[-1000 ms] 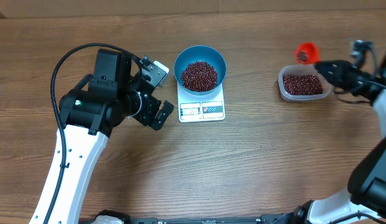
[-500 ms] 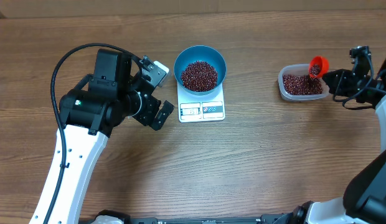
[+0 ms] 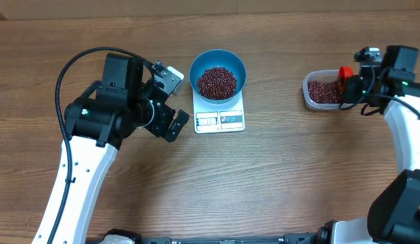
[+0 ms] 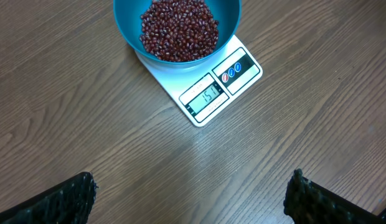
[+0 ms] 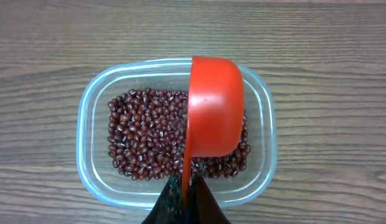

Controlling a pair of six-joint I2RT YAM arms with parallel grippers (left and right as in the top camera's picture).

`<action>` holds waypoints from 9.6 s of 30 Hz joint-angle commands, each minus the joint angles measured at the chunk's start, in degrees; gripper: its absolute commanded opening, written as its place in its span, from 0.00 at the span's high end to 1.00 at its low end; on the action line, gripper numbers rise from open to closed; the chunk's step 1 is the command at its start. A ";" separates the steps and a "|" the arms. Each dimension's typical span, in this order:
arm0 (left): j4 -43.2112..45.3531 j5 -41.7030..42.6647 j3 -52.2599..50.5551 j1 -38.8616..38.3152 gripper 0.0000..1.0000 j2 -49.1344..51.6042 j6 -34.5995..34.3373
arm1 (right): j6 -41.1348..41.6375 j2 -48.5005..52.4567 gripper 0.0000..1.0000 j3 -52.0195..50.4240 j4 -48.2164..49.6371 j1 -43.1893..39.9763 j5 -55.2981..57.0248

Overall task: Scoop item into bowl and weigh 150g on scale
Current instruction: 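Carry the red scoop right and dip it into the bean tub, then carry the scoop left over the blue bowl on the scale, then tilt the scoop gradually to trickle beans into the blue bowl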

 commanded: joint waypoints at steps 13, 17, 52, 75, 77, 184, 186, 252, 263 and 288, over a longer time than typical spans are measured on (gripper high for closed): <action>-0.02 1.09 1.18 0.02 0.00 0.00 -0.52 | 0.02 -4.20 0.96 0.79 -0.26 7.69 15.10; -0.02 1.11 1.18 0.02 0.00 0.00 -0.52 | -0.22 -8.24 0.96 1.27 -0.22 8.59 15.10; -0.02 1.11 1.18 0.02 0.00 0.00 -0.52 | -3.48 -0.81 0.96 1.07 15.08 33.03 -15.02; -0.02 1.11 1.18 0.00 0.00 0.00 -0.52 | -3.48 11.06 0.96 1.03 25.75 37.09 -2.86; -0.02 1.09 1.18 0.00 0.00 0.00 -0.50 | -3.48 11.37 0.96 1.03 25.59 37.09 -2.86; -0.02 1.11 1.18 -0.02 0.00 0.02 -0.52 | -2.01 5.09 0.95 4.50 23.12 27.71 -27.98; -0.02 1.11 1.18 -0.02 0.00 0.02 -0.52 | -1.99 5.09 0.95 4.50 24.57 27.69 -28.00; -0.02 1.11 1.18 -0.02 0.00 0.04 -0.50 | -6.84 4.98 0.96 4.48 22.05 28.83 -27.80; -0.02 1.11 1.18 -0.02 0.00 0.04 -0.50 | -8.33 4.98 0.96 4.48 23.37 30.40 -27.50; -0.02 1.11 1.20 -0.02 0.00 0.04 -0.52 | -8.79 4.98 0.96 4.48 22.08 30.01 -22.23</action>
